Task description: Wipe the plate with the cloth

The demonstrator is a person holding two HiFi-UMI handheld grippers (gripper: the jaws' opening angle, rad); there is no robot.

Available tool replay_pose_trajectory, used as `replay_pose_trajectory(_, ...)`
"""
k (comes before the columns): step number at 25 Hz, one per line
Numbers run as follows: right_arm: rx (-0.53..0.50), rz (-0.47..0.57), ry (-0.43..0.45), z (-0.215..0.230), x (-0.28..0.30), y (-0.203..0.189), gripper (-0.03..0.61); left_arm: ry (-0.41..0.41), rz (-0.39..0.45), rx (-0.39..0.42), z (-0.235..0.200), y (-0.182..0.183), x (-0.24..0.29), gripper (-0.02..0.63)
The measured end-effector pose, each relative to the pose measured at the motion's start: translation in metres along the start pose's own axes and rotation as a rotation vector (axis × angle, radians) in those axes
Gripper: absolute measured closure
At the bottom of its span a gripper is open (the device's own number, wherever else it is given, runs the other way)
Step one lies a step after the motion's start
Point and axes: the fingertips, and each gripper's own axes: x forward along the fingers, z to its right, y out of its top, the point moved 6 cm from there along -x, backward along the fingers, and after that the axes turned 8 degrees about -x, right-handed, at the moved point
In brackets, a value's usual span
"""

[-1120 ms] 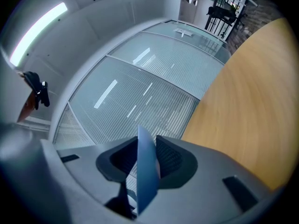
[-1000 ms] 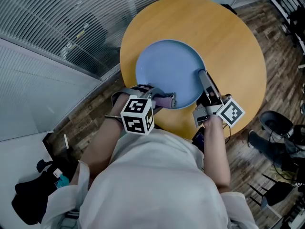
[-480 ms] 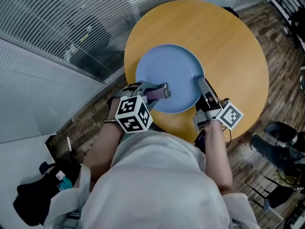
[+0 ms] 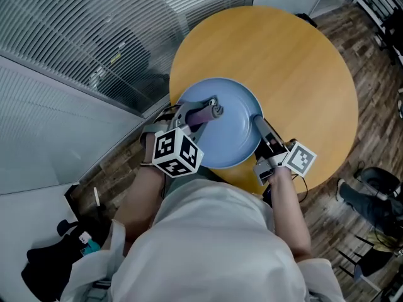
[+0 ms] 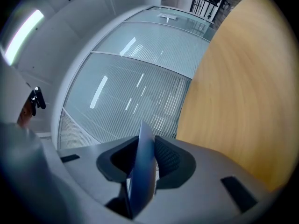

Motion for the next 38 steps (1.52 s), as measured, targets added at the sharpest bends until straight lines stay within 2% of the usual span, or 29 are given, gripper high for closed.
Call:
replay_pose_trajectory(4, 0.011, -0.024, 0.001, 0.001, 0.002, -0.003, 0.471, 0.052, 0.005, 0.029, -0.009, 0.014, 0.005, 0.531)
replay_pose_trajectory(9, -0.026, -0.072, -0.022, 0.001, 0.004, -0.005, 0.476, 0.101, 0.020, 0.058, -0.018, 0.029, 0.008, 0.531)
replay_pose_trajectory(14, -0.042, -0.101, -0.036, 0.005, 0.003, -0.008, 0.476, 0.118, -0.017, 0.100, -0.017, 0.026, 0.021, 0.531)
replay_pose_trajectory(24, -0.032, -0.114, -0.013, 0.005, 0.005, -0.008, 0.477, 0.089, -0.054, 0.121, -0.003, 0.025, 0.036, 0.531)
replay_pose_trajectory(38, -0.022, -0.088, 0.002, 0.000, 0.006, -0.005, 0.474, 0.037, -0.008, 0.167, 0.027, 0.042, 0.034, 0.531)
